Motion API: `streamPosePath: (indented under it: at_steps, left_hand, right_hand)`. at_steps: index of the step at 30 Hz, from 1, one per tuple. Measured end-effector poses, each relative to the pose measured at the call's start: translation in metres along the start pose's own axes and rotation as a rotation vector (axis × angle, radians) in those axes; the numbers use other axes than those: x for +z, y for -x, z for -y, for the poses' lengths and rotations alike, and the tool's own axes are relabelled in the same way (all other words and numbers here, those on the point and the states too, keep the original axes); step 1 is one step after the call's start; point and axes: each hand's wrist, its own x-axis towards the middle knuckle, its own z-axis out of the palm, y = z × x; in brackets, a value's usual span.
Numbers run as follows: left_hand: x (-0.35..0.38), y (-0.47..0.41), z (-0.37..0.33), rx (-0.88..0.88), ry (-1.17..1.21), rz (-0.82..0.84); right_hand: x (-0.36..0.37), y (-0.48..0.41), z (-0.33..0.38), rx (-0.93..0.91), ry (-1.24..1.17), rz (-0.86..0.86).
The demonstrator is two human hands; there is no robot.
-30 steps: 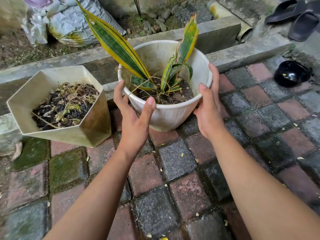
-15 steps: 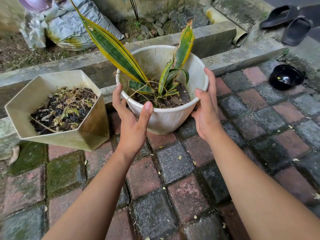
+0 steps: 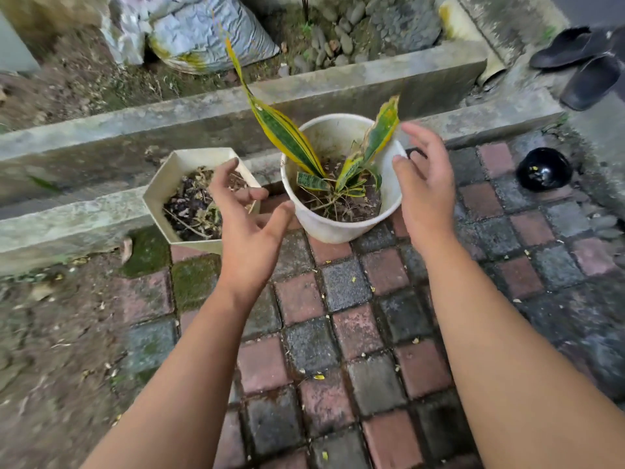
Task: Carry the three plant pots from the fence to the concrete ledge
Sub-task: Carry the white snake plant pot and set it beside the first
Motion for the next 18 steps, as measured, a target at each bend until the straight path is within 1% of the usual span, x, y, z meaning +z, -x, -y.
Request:
streamPosePath:
  at_steps: [3, 6, 9, 11, 14, 18]
  left_hand:
    - [-0.056, 0.005, -0.082, -0.007, 0.019, 0.051]
    - [-0.114, 0.009, -0.171, -0.011, -0.076, 0.085]
    - [-0.172, 0.02, -0.269, -0.047, -0.095, 0.016]
    - [-0.219, 0.032, -0.335, -0.1, -0.119, -0.026]
    - [-0.293, 0.059, -0.426, -0.184, -0.139, -0.031]
    - [-0.377, 0.107, -0.529, -0.225, -0.125, -0.098]
  right_hand:
    - [-0.002, 0.004, 0.086, -0.066, 0.106, 0.211]
    - [-0.004, 0.001, 0.19, -0.094, 0.129, 0.329]
    - [-0.008, 0.002, 0.305, -0.108, 0.131, 0.395]
    - [-0.008, 0.008, 0.387, -0.117, 0.161, 0.467]
    - [-0.008, 0.022, 0.507, -0.118, 0.191, 0.582]
    - [0.002, 0.052, 0.638, -0.188, 0.164, 0.673]
